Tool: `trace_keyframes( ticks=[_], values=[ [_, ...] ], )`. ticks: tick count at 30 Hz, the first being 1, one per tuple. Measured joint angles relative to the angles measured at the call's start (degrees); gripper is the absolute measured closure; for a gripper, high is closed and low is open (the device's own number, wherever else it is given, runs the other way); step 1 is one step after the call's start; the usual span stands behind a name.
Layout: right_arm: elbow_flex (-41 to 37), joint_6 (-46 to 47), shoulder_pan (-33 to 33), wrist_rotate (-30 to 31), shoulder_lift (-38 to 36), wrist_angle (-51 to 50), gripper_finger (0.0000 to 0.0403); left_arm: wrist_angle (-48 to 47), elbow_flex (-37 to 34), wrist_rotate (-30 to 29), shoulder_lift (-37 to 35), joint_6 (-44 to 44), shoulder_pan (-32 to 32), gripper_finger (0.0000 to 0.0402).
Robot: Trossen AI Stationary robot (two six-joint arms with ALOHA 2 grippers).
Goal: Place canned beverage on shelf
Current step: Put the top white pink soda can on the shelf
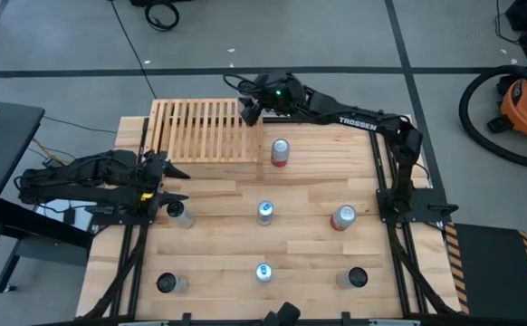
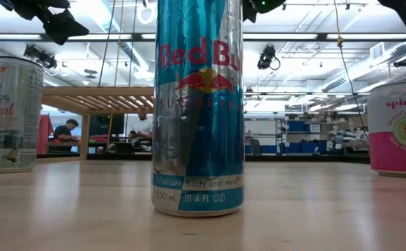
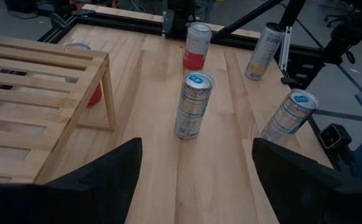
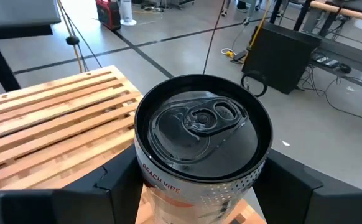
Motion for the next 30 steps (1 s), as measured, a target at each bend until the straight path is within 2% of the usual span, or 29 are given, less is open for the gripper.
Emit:
trace_keyframes(
  ticks=[9, 15, 22, 30],
  values=[
    [-0.48, 1.45, 0.11, -0.08, 0.02, -2.25, 0.0137, 0.0, 0.0, 0.0, 0.0, -0.02, 0.0, 0.0088],
    [-0.49, 1.52, 0.11, -3.25, 0.02, -1.95, 0.0124, 0.0, 0.0, 0.0, 0.0, -0.02, 0.0, 0.0088],
    [-0.53, 3.45, -0.44, -3.34, 0.02, -1.92, 0.0102, 0.0, 0.0, 0.0, 0.0, -0.05, 0.0, 0.0088],
    [-0.55, 2.07, -0.75, -3.27, 0.02, -1.69, 0.0097, 0.0, 0.0, 0.0, 0.0, -0.02, 0.0, 0.0088]
  ],
)
